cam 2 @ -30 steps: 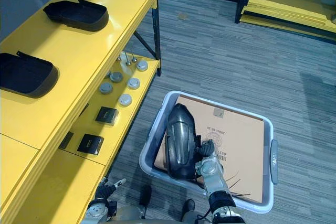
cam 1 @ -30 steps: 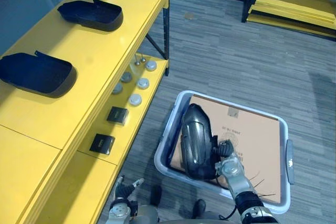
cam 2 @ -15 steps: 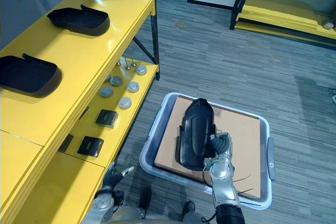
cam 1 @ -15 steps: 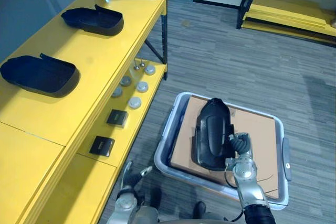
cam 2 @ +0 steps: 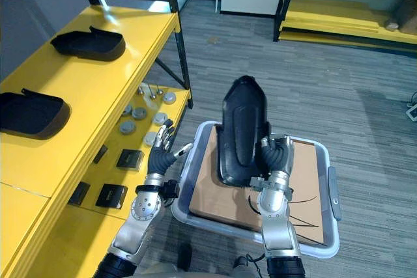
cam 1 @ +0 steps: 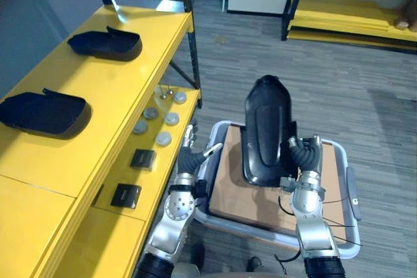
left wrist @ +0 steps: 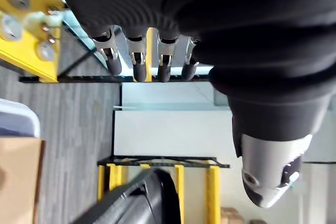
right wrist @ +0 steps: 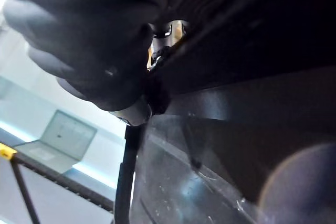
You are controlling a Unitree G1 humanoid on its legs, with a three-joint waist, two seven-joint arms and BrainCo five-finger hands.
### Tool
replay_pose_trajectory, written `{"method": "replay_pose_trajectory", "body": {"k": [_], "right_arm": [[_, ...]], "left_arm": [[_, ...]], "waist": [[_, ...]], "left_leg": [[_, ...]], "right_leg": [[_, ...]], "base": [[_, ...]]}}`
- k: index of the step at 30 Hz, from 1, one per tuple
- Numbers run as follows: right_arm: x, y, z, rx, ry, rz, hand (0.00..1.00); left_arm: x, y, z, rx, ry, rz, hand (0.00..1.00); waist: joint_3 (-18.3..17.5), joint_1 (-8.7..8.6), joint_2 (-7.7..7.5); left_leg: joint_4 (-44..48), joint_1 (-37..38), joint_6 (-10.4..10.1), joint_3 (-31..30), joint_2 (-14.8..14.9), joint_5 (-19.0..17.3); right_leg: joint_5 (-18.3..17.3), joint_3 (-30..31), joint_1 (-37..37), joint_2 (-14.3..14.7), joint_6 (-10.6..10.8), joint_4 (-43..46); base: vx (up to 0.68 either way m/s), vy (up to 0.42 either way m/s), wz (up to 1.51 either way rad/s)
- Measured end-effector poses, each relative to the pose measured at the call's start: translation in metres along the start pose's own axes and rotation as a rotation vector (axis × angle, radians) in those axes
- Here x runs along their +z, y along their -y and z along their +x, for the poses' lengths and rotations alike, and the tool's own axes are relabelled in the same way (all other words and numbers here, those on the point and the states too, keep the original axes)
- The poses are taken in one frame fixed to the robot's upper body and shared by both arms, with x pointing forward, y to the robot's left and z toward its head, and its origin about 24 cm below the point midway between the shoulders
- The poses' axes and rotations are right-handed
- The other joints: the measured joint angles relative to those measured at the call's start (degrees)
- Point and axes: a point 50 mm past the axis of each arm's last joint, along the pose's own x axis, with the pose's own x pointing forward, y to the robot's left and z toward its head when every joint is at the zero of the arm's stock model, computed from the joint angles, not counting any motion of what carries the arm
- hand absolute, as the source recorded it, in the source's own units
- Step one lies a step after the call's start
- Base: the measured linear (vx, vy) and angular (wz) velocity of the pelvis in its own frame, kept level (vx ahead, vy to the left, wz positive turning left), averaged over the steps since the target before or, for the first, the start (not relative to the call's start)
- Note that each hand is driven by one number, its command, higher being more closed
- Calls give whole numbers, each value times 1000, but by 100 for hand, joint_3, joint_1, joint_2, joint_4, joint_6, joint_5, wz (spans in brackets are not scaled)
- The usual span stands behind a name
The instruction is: Walk over and take plastic housings, then place them on the shelf
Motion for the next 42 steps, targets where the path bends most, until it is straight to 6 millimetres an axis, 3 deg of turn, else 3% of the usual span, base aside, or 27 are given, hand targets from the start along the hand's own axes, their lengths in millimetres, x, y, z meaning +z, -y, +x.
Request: {"method": "replay_pose_trajectory", "body": {"k": [4,12,20,27,42], "right_arm": [[21,-9,-3,31,86,57,100],[28,-18,-8,52,104,88,100],[38,-17,-12,83,155,107,100],[33,-15,-11,102,168,65,100],[-15,3,-5,5,-32,-39,100]], "left_arm": [[6,12,6,-32,21,-2,0],[-2,14,15,12,-24,46,0],[2,9,21,32,4,69,0],[3,11,20,30,5,69,0],[28,9,2,-7,86,-73,0]], "waist": [[-59,-4,-15],[-196,-61,-59],[-314,-169,-113],[-387,-175,-126],[-395,-171,-115]], "left_leg": [[-2,0,1,81,17,-1],[-3,19,1,180,13,-1],[-2,-18,3,254,8,0],[2,-19,6,331,0,2],[-6,-36,14,120,-24,14]], "right_leg": [[3,142,-89,8,-4,56],[31,244,-109,-4,-10,58],[99,348,-194,-16,-6,52],[131,438,-200,-29,8,53],[128,167,-87,-30,7,-35]], "base": [[-26,8,-11],[-10,7,-6],[-33,11,-6],[-23,10,-5],[-10,-3,7]]}}
